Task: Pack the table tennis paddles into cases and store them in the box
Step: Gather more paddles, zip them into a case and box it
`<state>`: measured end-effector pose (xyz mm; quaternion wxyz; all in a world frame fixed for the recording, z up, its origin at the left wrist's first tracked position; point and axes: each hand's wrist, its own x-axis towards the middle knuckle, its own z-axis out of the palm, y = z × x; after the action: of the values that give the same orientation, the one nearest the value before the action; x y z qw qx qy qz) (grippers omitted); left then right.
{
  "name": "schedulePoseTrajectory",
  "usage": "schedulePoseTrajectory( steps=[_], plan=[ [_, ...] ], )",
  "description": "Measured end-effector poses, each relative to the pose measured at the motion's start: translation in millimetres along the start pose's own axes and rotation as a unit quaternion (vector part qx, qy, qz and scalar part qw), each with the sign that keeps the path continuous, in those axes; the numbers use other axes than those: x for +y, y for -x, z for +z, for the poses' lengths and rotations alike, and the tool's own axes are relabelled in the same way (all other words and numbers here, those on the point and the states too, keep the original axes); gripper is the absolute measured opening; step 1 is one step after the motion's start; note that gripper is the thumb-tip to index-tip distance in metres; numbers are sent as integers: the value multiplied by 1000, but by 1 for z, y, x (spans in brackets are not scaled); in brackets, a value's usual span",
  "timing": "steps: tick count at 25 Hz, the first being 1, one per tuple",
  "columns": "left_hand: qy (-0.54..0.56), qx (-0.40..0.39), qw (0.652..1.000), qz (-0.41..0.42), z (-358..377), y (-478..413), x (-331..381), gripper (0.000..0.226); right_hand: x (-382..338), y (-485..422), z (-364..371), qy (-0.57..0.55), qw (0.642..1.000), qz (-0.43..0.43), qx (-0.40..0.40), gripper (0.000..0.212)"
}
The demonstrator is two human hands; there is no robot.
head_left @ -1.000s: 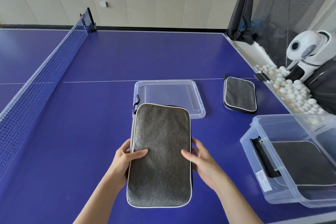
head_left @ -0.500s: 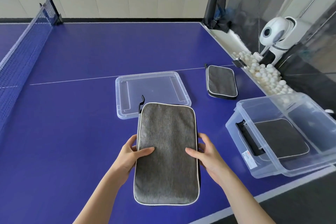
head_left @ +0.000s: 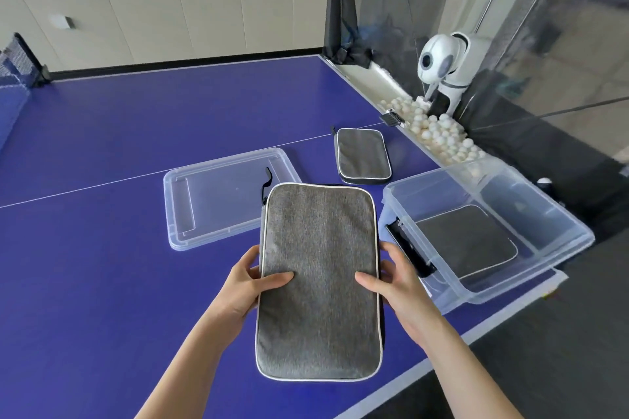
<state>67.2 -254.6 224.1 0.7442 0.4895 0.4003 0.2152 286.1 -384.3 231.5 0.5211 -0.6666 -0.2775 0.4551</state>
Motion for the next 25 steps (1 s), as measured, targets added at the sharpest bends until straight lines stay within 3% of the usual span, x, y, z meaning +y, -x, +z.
schedulePoseTrajectory(
  steps=[9,16,21,25],
  plan=[
    [-13,-17,999,37,172,-7,-3,68,-9,35,-169,-27,998,-43,22,44],
    [-9,-24,999,48,307,-15,-18,71,-9,63,-298,-43,997,-49,45,52],
    [0,-26,998,61,349,-27,-10,72,-19,52,-340,-34,996,-64,46,51],
    [8,-15,997,71,359,-45,-2,58,-28,24,-354,-23,997,-64,34,50]
  ],
)
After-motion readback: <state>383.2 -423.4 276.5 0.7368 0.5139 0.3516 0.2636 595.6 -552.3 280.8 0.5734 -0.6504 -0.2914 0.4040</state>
